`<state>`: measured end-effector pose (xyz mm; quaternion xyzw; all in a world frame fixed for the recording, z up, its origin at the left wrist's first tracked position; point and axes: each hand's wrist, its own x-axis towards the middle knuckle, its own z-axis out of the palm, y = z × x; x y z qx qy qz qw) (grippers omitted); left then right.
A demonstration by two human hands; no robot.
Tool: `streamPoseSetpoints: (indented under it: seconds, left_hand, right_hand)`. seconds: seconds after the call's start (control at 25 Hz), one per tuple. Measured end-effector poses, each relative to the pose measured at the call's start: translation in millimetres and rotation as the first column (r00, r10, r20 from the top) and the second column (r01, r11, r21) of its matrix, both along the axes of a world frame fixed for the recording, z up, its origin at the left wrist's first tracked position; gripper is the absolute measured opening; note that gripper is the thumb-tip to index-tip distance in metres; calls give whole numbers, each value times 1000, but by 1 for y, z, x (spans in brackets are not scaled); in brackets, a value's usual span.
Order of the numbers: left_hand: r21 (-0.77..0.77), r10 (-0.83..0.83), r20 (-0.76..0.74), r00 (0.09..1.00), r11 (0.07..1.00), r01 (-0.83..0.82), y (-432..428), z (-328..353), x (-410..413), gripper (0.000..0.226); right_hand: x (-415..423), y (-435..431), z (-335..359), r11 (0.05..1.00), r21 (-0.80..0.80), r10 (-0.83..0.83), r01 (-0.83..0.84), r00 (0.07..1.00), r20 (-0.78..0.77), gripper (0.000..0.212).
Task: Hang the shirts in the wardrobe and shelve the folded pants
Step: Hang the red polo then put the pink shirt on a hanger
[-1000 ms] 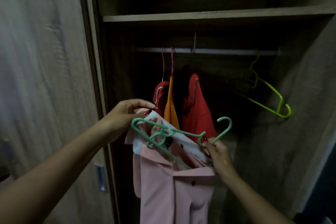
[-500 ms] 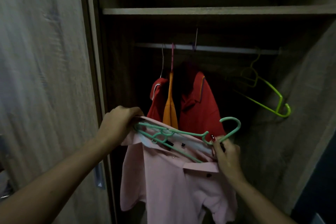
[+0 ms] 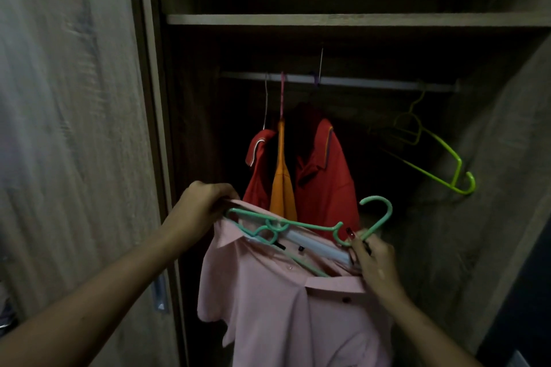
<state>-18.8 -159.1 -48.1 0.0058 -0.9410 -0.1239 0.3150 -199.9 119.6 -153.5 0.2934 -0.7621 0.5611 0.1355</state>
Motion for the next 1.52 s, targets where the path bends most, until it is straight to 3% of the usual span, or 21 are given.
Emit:
streamPoseSetpoints:
  seconds: [0.16, 0.28, 0.4, 0.48, 0.6, 0.72, 0.76, 0.84, 1.0, 1.16, 1.24, 1.32, 1.44, 1.52]
  left_hand:
    - [37, -38, 19, 999, 999, 38, -8, -3, -1, 19]
    - [117, -56, 32, 998, 992, 52, -12, -7, 0, 18]
    - [138, -45, 45, 998, 990, 38, -5, -7, -1, 17]
    - [112, -52, 42, 998, 993, 47, 5, -5, -3, 17]
    - [156, -110, 21, 994, 982, 105, 21, -1, -6, 14]
    - [212, -195, 50, 980, 961, 180, 38, -3, -9, 14]
    - [208, -229, 102, 968, 957, 204, 41, -5, -10, 14]
    - [159, -257, 179, 950, 960, 230, 35, -7, -10, 20]
    - [-75, -182, 143, 973, 978, 193, 12, -11, -13, 52]
    - [126, -293, 136, 946, 952, 277, 27, -34, -18, 37]
    - [60, -220, 72, 973, 975, 215, 20, -42, -21, 51]
    - [33, -150, 20, 988, 988, 149, 9, -42, -20, 55]
    - [-44, -148, 27, 989, 988, 149, 9, -38, -16, 39]
    - [-135, -101, 63, 993, 985, 108, 7, -41, -16, 38]
  right_hand:
    - [3, 7, -4, 999, -47, 10, -8, 999, 44, 23]
    - [3, 7, -15, 992, 123, -26, 30, 999, -34, 18]
    - [4, 4, -23, 983, 178, -25, 37, 997, -70, 19]
    - [11, -1, -19, 975, 219, -9, 34, 993, -117, 30]
    - [25, -16, 5, 988, 154, 5, 21, 986, -166, 30]
    - [32, -33, 25, 937, 344, 135, -52, 966, -221, 25]
    - [31, -36, 31, 923, 372, 185, -100, 962, -201, 24]
    - [25, -37, 46, 948, 282, 206, -148, 961, -187, 27]
    - [24, -34, 78, 929, 303, 281, -213, 939, -199, 30]
    - [26, -27, 92, 913, 304, 344, -273, 915, -210, 20]
    - [8, -9, 90, 900, 364, 324, -241, 927, -188, 16]
    - [-12, 13, 85, 832, 540, 264, -126, 946, -187, 22]
    - [-17, 30, 82, 743, 627, 347, -234, 936, -63, 17]
    - [-17, 32, 81, 798, 586, 310, -141, 930, -198, 17]
